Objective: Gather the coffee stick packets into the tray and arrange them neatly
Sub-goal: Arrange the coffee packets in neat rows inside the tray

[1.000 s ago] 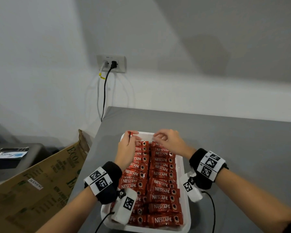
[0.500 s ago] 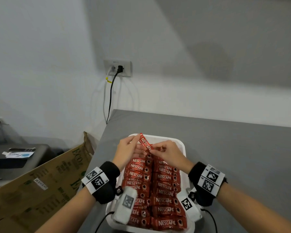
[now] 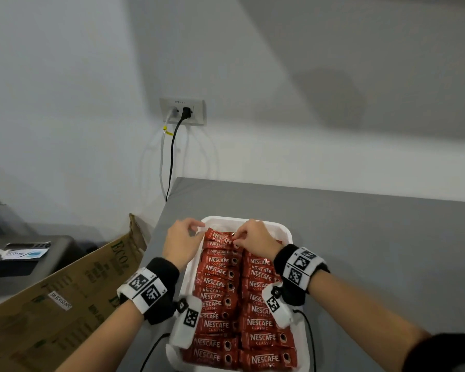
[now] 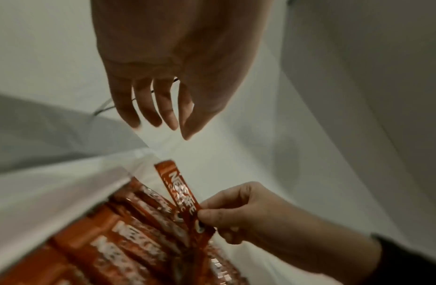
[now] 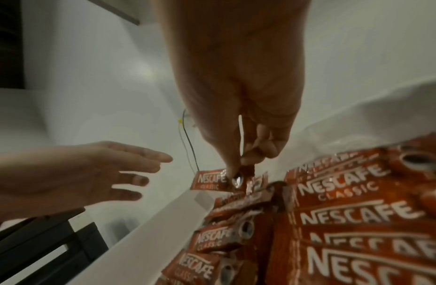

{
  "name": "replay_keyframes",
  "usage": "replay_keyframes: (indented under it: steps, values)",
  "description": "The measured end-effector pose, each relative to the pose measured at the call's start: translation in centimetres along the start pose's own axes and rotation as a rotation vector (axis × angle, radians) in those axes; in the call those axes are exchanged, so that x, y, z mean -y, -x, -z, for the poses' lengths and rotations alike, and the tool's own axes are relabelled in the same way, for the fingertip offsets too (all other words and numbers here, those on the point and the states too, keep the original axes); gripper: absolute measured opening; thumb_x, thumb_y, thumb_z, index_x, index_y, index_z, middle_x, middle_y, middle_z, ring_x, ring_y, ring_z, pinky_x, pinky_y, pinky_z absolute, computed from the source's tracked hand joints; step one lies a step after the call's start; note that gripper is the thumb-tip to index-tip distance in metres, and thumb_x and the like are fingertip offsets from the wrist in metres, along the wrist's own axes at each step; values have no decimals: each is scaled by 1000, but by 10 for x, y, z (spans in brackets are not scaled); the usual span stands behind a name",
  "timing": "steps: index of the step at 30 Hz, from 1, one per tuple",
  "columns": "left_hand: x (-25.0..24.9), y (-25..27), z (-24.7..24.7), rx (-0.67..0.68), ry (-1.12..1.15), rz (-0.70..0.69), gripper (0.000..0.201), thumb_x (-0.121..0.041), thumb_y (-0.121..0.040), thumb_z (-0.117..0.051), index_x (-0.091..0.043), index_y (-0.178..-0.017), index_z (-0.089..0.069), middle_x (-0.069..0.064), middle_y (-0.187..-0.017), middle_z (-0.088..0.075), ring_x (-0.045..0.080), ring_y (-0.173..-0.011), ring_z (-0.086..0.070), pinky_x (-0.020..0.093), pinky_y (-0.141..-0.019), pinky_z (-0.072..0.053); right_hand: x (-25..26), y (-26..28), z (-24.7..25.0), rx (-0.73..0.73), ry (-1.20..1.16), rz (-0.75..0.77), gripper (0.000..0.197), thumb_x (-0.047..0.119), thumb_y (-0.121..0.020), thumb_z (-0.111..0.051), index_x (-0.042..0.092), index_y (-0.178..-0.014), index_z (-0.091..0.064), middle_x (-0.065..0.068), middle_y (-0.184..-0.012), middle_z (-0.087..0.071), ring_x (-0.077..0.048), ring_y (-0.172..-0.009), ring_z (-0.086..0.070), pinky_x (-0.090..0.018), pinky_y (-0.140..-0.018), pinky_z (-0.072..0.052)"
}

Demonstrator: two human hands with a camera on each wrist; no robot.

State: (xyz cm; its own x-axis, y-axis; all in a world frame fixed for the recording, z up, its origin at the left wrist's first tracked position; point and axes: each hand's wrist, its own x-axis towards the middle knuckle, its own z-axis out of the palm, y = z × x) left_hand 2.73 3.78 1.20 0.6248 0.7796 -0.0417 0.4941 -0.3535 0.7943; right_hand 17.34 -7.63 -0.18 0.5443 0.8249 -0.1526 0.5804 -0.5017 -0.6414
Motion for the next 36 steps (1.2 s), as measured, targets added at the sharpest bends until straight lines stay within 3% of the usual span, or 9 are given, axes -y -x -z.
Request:
replay_keyframes:
  steps: [2, 4, 7, 12, 24, 27, 29, 33, 36]
  values:
    - [10, 1, 0, 14, -168, -16, 36, -21, -86, -65, -16, -121, -57, 7, -123, -50, 24, -120, -44, 37, -102, -38, -1, -6, -8, 79, 46, -17, 15, 10, -84, -69, 3, -97, -74, -10, -100, -72, -8, -80, -58, -17, -74, -42]
    - [17, 2, -1, 97, -166, 37, 53, -14, -85, -66, -12, -134, -46, 10, -136, -44, 26, -129, -38, 37, -108, -31, -2, -10, -13, 111, 82, -21, 15, 10, -85, -68, 3, -97, -74, -9, -101, -72, -10, -85, -61, -18, -77, -44]
    - [18, 2, -1, 155, -85, 106, 55, -5, -85, -65, -6, -136, -44, 14, -133, -52, 27, -125, -47, 35, -104, -36, -1, -12, -16, 101, 116, -15, 13, 8, -85, -67, 3, -95, -74, -9, -100, -72, -17, -93, -65, -22, -83, -49]
    - [11, 4, -2, 140, -36, 77, 43, -1, -84, -64, -4, -126, -55, 15, -121, -62, 27, -115, -56, 35, -98, -41, -3, -11, -17, 40, 156, -10, 7, 9, -83, -69, 6, -86, -74, -7, -94, -71, -16, -87, -65, -25, -79, -53]
    - [26, -4, -3, 200, -28, 147, 39, -13, -88, -62, -5, -126, -55, 16, -115, -64, 27, -105, -61, 36, -92, -49, 10, 11, -5, -35, 129, 31, 9, 18, -87, -65, 12, -88, -71, -1, -95, -70, -11, -86, -64, -29, -84, -54]
    - [35, -3, -2, 303, -8, 178, 35, -19, -94, -53, -2, -124, -54, 16, -117, -62, 23, -93, -64, 30, -76, -53, 4, 35, 10, -128, 122, 39, 11, 20, -90, -60, 18, -90, -71, 6, -97, -68, -4, -91, -59, -21, -91, -47]
    - [44, -2, 1, 385, -12, 214, 39, -24, -92, -56, -5, -126, -52, 14, -118, -62, 25, -93, -66, 37, -79, -56, -13, 56, 22, -214, 220, 24, 16, 24, -92, -56, 21, -104, -67, 9, -110, -59, -3, -106, -50, -18, -95, -37]
    - [67, 1, 6, 586, -24, 287, 56, -35, -80, -69, -13, -126, -47, 7, -121, -60, 23, -100, -65, 44, -84, -56, -44, 104, 38, -167, 168, -168, 34, 35, -95, -52, 23, -126, -44, 11, -118, -43, -1, -100, -46, -13, -86, -38]
    - [66, 7, 3, 578, -125, 198, 36, -29, -86, -65, -21, -115, -45, 2, -115, -61, 15, -93, -66, 33, -78, -58, -54, 131, 32, 50, -21, -310, 27, 33, -96, -51, 22, -118, -41, 11, -103, -52, -3, -83, -58, -14, -69, -50]
